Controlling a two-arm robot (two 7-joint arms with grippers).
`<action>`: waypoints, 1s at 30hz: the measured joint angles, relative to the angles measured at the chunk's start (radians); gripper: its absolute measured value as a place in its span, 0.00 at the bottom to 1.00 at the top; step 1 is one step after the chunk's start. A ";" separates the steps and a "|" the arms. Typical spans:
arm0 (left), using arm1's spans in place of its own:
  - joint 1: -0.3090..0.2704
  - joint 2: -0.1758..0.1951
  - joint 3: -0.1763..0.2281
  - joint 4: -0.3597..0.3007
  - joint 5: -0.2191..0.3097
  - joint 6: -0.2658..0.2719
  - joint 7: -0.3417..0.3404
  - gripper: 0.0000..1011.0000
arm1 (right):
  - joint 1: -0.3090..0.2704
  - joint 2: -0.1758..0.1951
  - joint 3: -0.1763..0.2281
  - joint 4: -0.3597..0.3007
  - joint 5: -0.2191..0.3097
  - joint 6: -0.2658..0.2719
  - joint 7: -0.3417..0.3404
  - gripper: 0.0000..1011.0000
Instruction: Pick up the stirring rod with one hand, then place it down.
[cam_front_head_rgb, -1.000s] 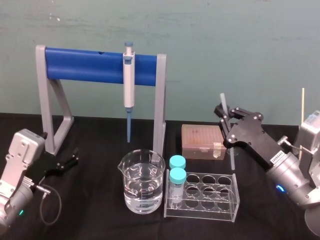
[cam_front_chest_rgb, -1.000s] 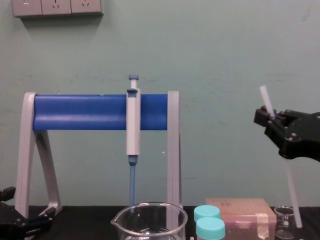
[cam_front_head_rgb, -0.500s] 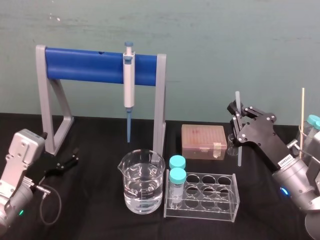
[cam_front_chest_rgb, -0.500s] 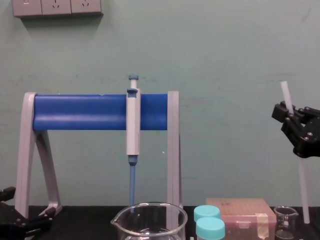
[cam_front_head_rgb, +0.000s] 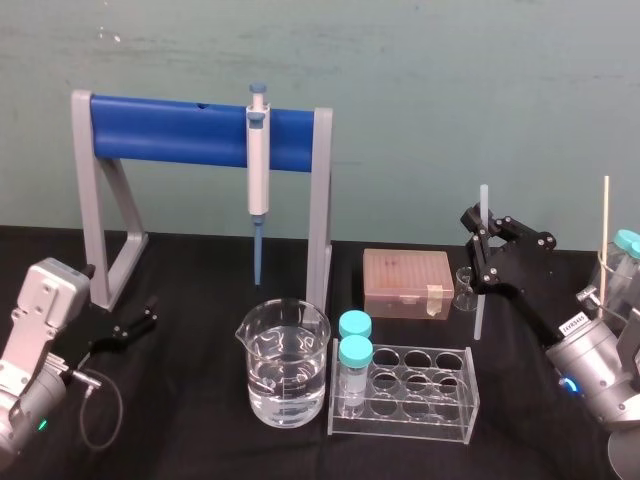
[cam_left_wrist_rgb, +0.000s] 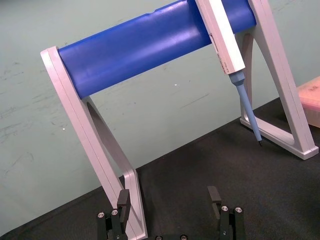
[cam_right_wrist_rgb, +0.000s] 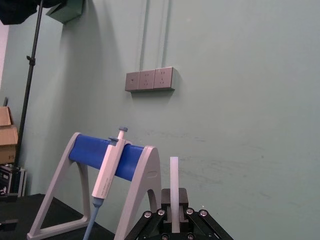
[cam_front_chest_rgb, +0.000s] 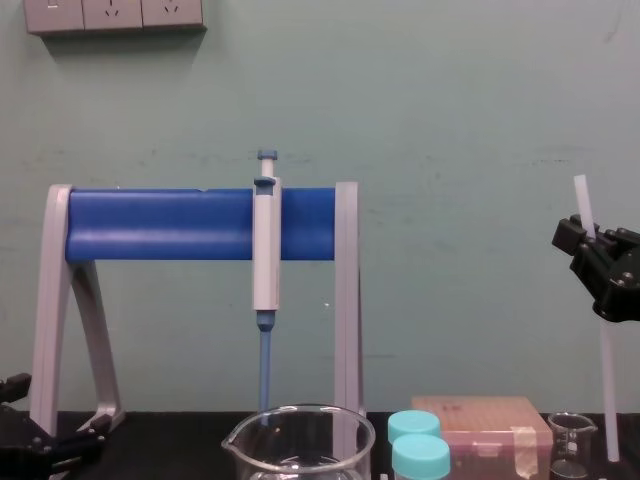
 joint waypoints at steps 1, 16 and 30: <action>0.000 0.000 0.000 0.000 0.000 0.000 0.000 0.99 | 0.000 0.000 0.000 0.000 0.000 0.000 0.000 0.07; 0.000 0.000 0.000 0.000 0.000 0.000 0.000 0.99 | 0.001 0.003 -0.004 -0.001 -0.001 -0.003 0.001 0.07; 0.000 0.000 0.000 0.000 0.000 0.000 0.000 0.99 | 0.001 0.004 -0.006 -0.002 -0.001 -0.006 0.001 0.07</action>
